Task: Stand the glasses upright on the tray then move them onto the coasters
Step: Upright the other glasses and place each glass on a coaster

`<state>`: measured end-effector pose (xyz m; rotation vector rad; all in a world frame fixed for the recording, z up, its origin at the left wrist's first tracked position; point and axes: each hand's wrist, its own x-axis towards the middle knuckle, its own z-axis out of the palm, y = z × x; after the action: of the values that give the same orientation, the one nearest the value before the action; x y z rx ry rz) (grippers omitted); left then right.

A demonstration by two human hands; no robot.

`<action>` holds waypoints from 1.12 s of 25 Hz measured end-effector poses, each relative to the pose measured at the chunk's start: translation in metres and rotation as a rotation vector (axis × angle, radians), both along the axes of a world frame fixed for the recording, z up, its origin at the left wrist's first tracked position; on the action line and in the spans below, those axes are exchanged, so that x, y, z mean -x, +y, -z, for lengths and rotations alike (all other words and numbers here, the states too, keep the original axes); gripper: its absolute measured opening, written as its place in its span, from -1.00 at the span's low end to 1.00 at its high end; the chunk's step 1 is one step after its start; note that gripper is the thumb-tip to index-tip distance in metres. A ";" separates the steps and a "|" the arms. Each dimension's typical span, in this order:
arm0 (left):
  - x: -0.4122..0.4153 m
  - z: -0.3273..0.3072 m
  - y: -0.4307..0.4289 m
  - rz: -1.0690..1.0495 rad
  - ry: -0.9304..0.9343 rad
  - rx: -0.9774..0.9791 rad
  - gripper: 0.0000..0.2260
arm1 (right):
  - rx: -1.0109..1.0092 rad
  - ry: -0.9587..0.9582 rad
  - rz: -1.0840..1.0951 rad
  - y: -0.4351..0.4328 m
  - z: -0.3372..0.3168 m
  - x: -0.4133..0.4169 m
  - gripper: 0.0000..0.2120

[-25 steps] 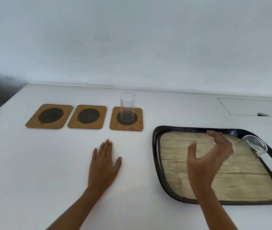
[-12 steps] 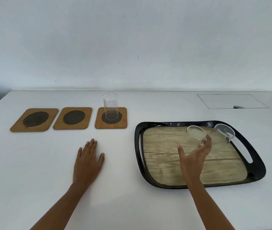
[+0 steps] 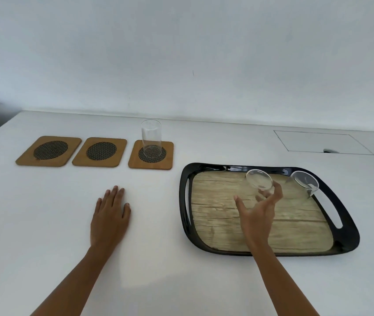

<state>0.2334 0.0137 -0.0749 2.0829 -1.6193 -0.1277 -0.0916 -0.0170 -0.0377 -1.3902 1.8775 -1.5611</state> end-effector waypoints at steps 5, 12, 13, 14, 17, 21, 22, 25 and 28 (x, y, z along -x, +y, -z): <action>-0.001 0.002 0.005 0.003 0.003 0.000 -0.56 | 0.075 0.048 -0.135 0.001 -0.013 -0.035 -0.14; -0.043 0.002 0.007 -0.003 0.132 0.022 -0.50 | 0.121 -0.035 -0.326 -0.017 -0.032 -0.127 -0.13; -0.056 0.002 0.005 -0.023 0.121 0.016 -0.49 | 0.128 -0.040 -0.341 -0.021 -0.034 -0.141 -0.13; -0.069 0.001 0.001 -0.040 0.110 -0.001 -0.48 | 0.129 -0.051 -0.359 -0.026 -0.035 -0.155 -0.13; -0.109 0.001 -0.011 -0.040 0.065 -0.061 -0.49 | 0.117 -0.098 -0.435 -0.042 -0.038 -0.204 -0.13; -0.125 0.006 -0.015 0.018 -0.062 -0.069 -0.43 | 0.135 -0.081 -0.523 -0.070 -0.037 -0.269 -0.11; -0.125 0.007 -0.015 0.020 -0.082 -0.062 -0.40 | 0.132 -0.082 -0.540 -0.077 -0.036 -0.283 -0.11; -0.125 0.010 -0.015 0.007 -0.087 -0.062 -0.43 | 0.093 -0.093 -0.614 -0.101 -0.032 -0.320 -0.12; -0.126 0.012 -0.016 0.000 -0.074 -0.082 -0.47 | 0.028 -0.097 -0.681 -0.127 -0.024 -0.351 -0.12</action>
<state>0.3596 -0.0024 -0.0868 2.1723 -1.6839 -0.1198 0.2592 -0.1442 -0.0133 -1.6875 1.1383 -1.2689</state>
